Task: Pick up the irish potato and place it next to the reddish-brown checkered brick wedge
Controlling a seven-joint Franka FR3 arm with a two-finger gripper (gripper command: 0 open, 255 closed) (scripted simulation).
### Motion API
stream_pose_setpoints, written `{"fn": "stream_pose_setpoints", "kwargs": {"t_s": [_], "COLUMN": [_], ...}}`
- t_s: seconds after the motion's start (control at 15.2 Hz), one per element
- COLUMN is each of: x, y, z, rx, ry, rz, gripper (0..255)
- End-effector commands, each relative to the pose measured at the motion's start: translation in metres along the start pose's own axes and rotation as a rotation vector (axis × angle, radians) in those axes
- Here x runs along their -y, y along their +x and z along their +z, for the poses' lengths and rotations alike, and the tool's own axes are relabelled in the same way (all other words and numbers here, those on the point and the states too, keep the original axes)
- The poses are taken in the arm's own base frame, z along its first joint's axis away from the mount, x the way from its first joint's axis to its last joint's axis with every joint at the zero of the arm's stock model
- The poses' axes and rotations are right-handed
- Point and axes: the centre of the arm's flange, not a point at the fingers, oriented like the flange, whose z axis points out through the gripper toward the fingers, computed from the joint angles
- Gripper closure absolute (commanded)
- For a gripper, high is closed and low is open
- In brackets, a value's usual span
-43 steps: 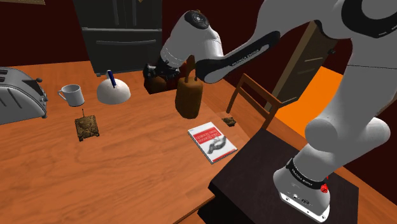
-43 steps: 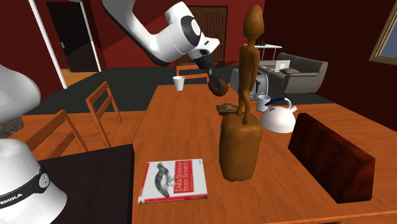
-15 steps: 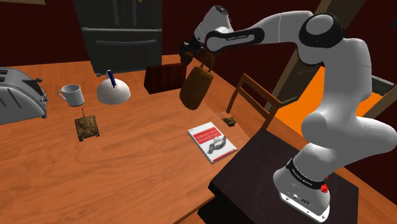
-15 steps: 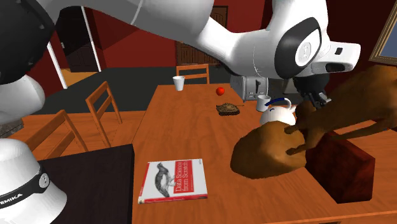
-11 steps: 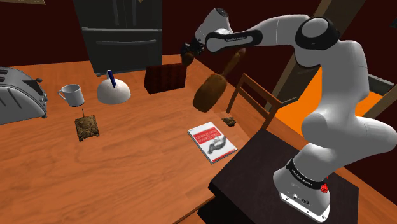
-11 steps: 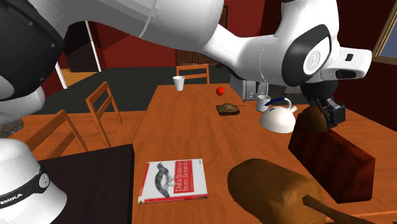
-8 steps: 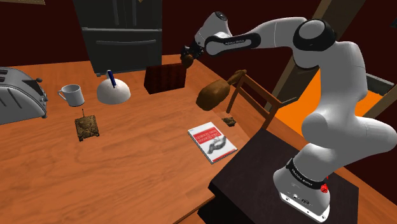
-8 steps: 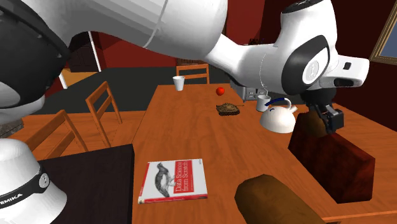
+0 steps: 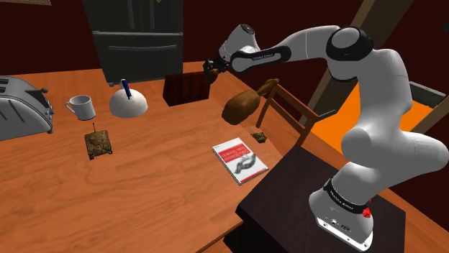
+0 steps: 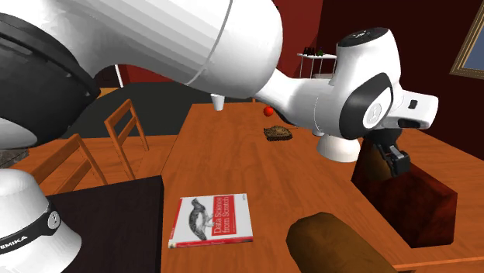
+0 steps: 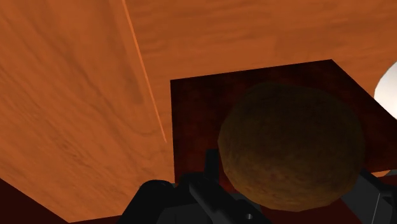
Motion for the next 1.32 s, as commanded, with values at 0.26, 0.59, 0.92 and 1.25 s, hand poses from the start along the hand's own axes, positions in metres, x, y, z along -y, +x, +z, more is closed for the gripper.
{"fn": "stream_pose_setpoints", "kwargs": {"t_s": [0.26,0.59,0.92,1.25], "x": [-0.007,-0.012,-0.018,-0.023], "y": [-0.017,-0.031,-0.045,-0.058], "z": [0.026,0.048,0.07,0.092], "rx": [0.0,0.0,0.0,0.0], "ry": [0.0,0.0,0.0,0.0], "rz": [0.0,0.0,0.0,0.0], "gripper": [255,255,255,255]}}
